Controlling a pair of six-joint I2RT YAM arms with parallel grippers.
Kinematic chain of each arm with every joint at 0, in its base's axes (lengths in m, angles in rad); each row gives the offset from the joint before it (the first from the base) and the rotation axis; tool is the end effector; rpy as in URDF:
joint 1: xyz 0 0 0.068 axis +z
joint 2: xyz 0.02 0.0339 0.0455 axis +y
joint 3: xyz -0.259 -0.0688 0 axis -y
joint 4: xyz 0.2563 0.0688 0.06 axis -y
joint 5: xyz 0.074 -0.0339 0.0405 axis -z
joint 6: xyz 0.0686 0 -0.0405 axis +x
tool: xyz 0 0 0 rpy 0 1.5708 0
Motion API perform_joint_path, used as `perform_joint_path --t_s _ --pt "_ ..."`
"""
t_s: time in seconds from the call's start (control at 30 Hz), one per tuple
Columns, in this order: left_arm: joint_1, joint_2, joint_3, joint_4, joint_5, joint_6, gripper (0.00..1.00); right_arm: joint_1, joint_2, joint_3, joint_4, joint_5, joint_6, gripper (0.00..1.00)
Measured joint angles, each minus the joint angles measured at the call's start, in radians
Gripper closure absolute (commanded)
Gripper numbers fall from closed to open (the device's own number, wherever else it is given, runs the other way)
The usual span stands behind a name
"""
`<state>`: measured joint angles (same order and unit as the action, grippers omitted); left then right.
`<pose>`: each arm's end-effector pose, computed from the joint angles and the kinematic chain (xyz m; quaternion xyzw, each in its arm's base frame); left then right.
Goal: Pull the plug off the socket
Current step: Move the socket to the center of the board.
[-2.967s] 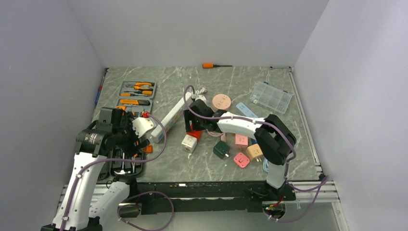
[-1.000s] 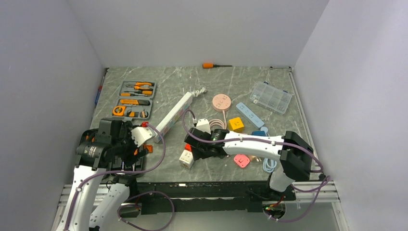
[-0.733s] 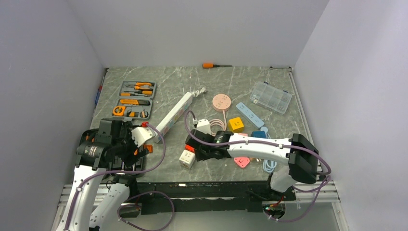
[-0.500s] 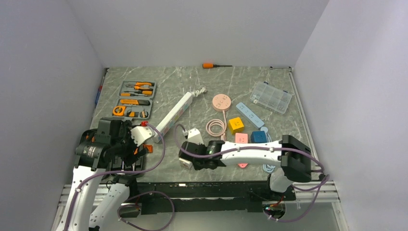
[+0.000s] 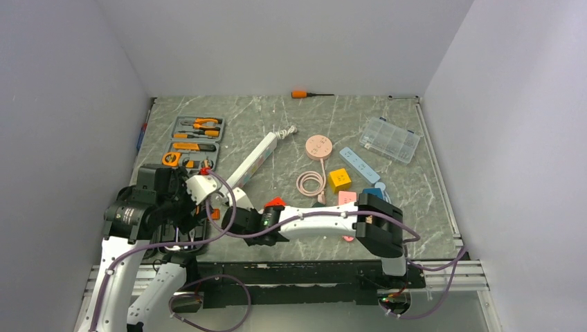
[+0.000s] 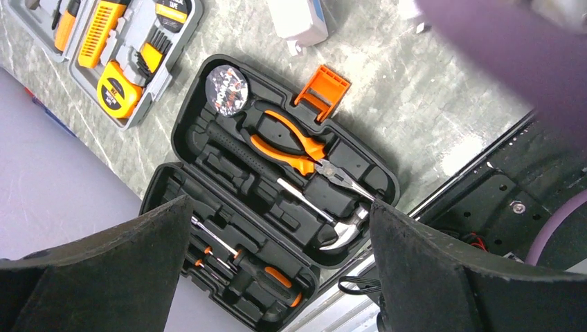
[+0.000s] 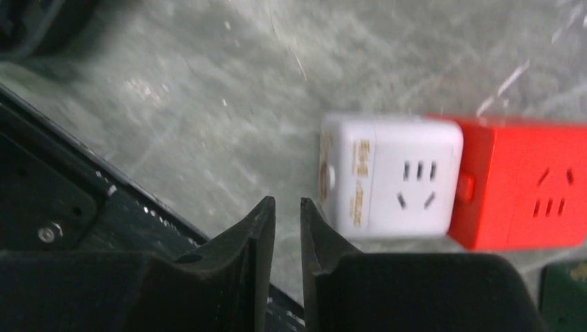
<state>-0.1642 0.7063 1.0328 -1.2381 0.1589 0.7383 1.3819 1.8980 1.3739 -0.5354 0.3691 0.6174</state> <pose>0.1297 -0.0325 0.3086 0.4344 0.8376 0.0193 0.3307 0.1037 0.4105 0.1621 -0.3117 0.8997 0.1131 0.2837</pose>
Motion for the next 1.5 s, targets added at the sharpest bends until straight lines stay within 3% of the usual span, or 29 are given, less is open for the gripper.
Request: perform_joint_path --t_s 0.23,0.37,0.53,0.7,0.97,1.37,1.43,1.5 --pt "0.003 -0.009 0.0 0.008 -0.011 -0.002 0.01 -0.053 0.029 0.05 0.064 -0.034 -0.103 0.66" --pt "0.002 -0.02 0.0 0.011 -0.002 -0.001 0.01 -0.096 -0.053 -0.006 0.09 -0.074 -0.154 0.66" --pt "0.002 -0.015 0.017 0.019 0.022 -0.003 0.0 -0.264 -0.172 -0.06 0.128 -0.14 -0.185 0.65" --pt "0.003 -0.014 0.017 -0.01 0.027 -0.003 0.01 -0.393 -0.141 -0.037 0.193 -0.157 -0.204 0.67" --pt "0.003 -0.018 0.017 -0.031 0.037 0.001 0.01 -0.418 -0.023 -0.048 0.225 -0.196 -0.225 0.72" --pt "0.003 -0.021 0.017 -0.039 0.066 0.001 0.01 -0.416 -0.156 -0.319 0.273 -0.191 -0.194 0.74" --pt "0.003 -0.021 0.017 -0.039 0.071 0.001 0.01 -0.409 -0.195 -0.347 0.274 -0.187 -0.181 0.71" --pt "0.003 -0.021 0.017 -0.039 0.074 0.001 0.01 -0.396 -0.228 -0.366 0.274 -0.18 -0.169 0.6"
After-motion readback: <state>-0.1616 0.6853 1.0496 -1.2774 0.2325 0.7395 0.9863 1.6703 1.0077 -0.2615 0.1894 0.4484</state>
